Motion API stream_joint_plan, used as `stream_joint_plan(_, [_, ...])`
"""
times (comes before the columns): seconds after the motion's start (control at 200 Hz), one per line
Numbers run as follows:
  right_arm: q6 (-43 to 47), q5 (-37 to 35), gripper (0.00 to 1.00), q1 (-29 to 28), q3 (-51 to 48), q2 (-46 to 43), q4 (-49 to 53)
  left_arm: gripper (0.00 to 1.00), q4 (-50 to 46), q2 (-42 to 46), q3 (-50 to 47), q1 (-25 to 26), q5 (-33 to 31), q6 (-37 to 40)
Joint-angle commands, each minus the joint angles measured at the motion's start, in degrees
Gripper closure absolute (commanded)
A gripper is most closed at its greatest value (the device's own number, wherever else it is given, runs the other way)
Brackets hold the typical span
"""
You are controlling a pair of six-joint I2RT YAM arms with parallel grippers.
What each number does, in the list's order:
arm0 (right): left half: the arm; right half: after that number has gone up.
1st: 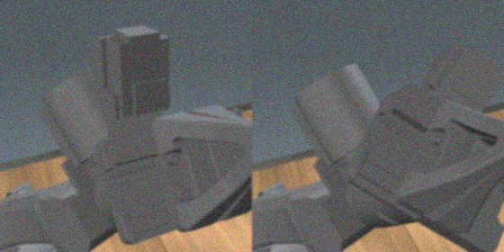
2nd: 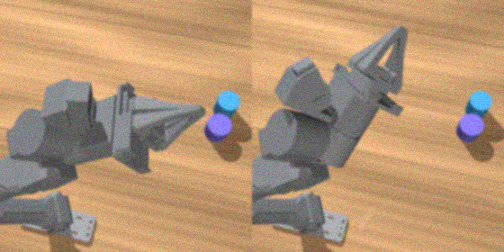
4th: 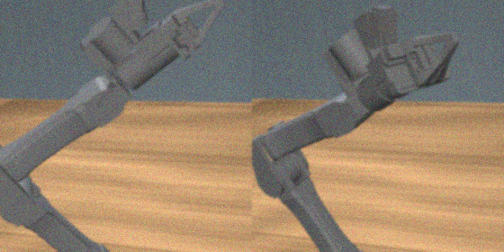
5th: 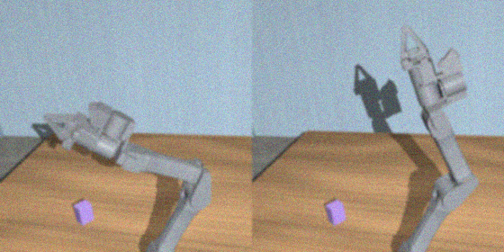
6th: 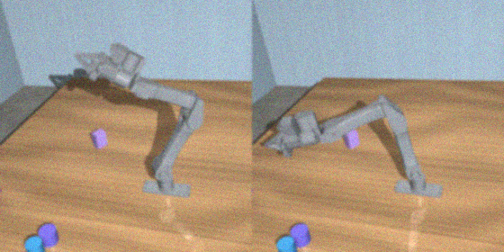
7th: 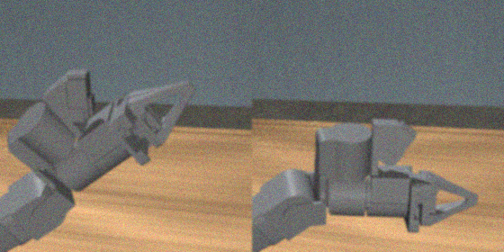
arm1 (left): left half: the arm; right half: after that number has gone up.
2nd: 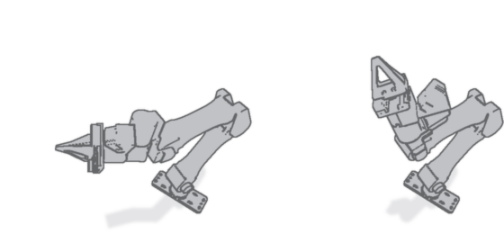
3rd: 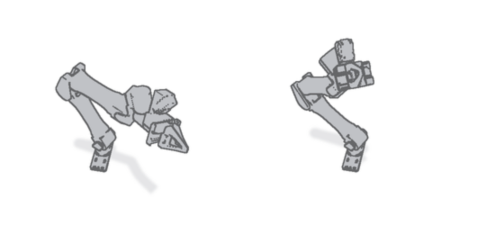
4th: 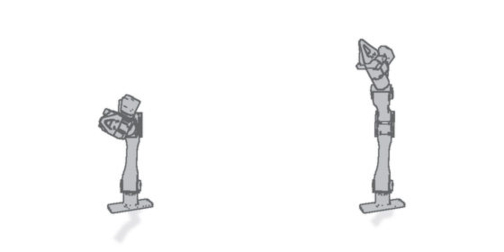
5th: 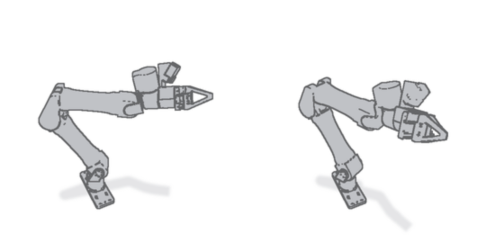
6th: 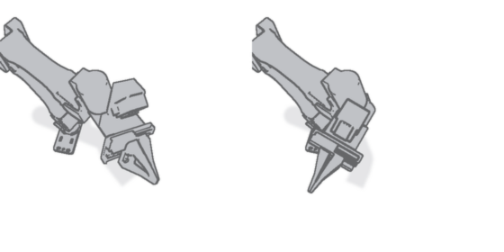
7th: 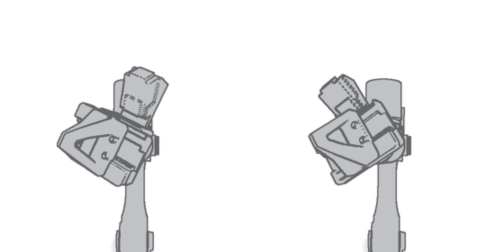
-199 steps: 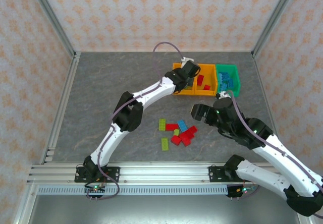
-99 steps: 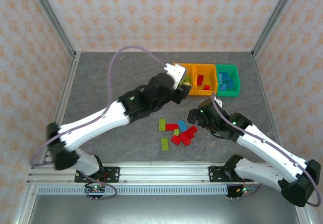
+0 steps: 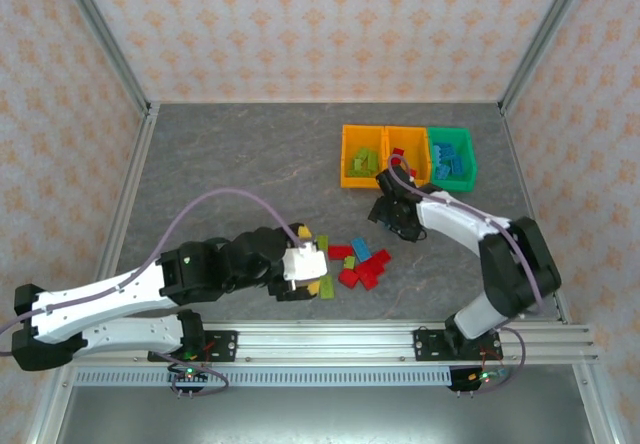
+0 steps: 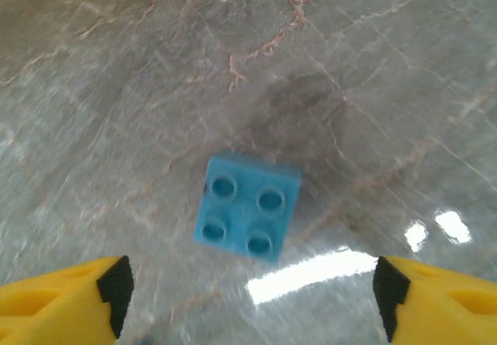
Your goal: Sort the legos into containers by color
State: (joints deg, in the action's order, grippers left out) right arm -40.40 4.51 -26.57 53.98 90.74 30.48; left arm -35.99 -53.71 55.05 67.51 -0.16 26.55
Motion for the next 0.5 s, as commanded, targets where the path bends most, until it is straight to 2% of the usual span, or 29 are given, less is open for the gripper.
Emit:
stream_joint_plan(0.0, [-1.25,-1.54,0.21,0.67,1.88,3.24,-1.53,0.05,3.91,3.52,-4.13,0.0,-0.72,7.98])
stream_joint_plan(0.135, [-0.65,-1.97,0.29,1.07,1.64,6.32,-2.25,0.01,2.84,3.55,-5.08,0.03,-2.33,8.26])
stream_joint_plan(0.29, [-1.51,-2.67,0.51,1.5,-1.32,5.01,-3.68,0.0,0.48,3.81,-4.33,0.81,-3.82,7.77])
stream_joint_plan(0.39, [-2.82,-5.48,0.62,1.58,-3.8,-0.6,-3.01,0.0,-0.3,4.57,-3.74,1.14,-3.43,8.01])
stream_joint_plan(0.495, [-3.28,-10.42,0.66,1.52,-6.25,-10.41,-0.9,0.0,-1.78,5.23,-3.55,1.23,-3.91,8.16])
